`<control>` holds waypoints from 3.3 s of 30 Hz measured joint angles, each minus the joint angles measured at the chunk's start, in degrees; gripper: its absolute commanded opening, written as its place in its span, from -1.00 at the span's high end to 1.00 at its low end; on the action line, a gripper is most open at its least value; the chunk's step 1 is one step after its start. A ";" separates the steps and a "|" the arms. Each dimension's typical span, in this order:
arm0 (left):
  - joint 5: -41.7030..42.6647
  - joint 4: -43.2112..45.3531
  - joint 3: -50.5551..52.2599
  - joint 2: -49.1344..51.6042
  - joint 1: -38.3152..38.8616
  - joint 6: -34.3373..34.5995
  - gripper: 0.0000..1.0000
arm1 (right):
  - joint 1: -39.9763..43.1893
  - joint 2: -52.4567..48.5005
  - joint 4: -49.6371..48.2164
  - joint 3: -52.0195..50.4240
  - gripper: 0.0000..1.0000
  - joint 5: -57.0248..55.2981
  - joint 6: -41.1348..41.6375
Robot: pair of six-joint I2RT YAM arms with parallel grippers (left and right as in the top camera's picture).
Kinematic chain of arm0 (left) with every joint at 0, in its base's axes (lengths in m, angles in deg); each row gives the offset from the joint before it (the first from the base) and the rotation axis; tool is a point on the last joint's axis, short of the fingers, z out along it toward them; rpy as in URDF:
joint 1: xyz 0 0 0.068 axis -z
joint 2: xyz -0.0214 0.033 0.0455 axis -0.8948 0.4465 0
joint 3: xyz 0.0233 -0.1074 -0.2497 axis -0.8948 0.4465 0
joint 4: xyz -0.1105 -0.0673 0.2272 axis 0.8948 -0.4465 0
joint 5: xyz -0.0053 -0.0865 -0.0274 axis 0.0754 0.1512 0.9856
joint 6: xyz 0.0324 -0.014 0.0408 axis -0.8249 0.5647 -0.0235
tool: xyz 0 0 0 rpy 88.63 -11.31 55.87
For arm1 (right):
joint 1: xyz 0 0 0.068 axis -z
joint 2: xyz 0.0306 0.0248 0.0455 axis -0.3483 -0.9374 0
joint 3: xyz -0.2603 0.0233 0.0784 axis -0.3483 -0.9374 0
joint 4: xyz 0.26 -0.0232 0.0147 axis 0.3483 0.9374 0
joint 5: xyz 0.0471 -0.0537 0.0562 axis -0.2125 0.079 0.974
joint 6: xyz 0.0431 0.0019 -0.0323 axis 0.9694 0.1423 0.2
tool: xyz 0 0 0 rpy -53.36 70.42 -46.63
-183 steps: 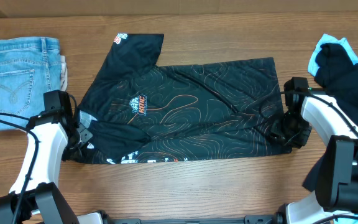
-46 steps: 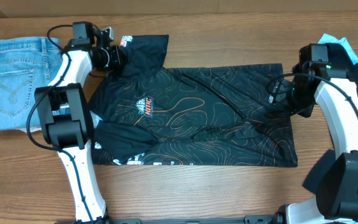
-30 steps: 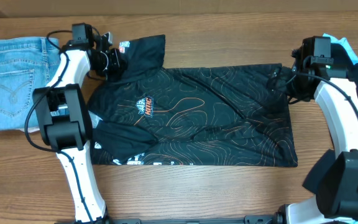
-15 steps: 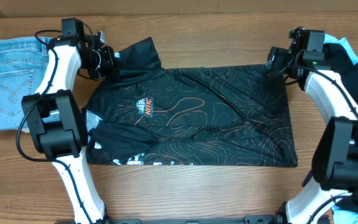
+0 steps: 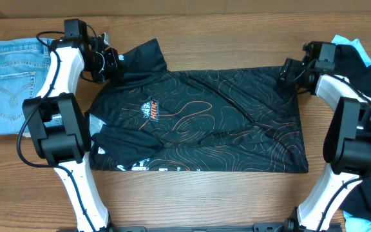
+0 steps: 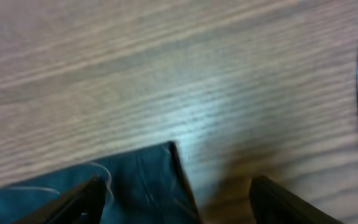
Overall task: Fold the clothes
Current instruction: 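Fold the jersey's far half toward the near edge with both grippers, then lower the folded far edge onto the near edge with both grippers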
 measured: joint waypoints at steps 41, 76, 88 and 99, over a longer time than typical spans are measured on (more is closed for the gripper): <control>0.33 -3.26 0.00 -1.79 0.24 -0.04 0.92 | 0.00 -2.16 15.19 7.67 0.92 -1.16 7.15; -15.19 -40.76 1.60 -12.31 0.20 -8.28 0.92 | 0.02 -1.64 84.00 26.01 0.92 -5.20 7.39; -16.90 -39.32 13.99 -18.49 0.20 -9.44 0.92 | 0.02 12.92 82.07 19.47 0.92 -5.14 7.28; -19.78 -38.34 22.56 -25.42 0.20 -9.57 0.92 | -0.87 13.92 72.91 3.91 0.92 -4.63 7.26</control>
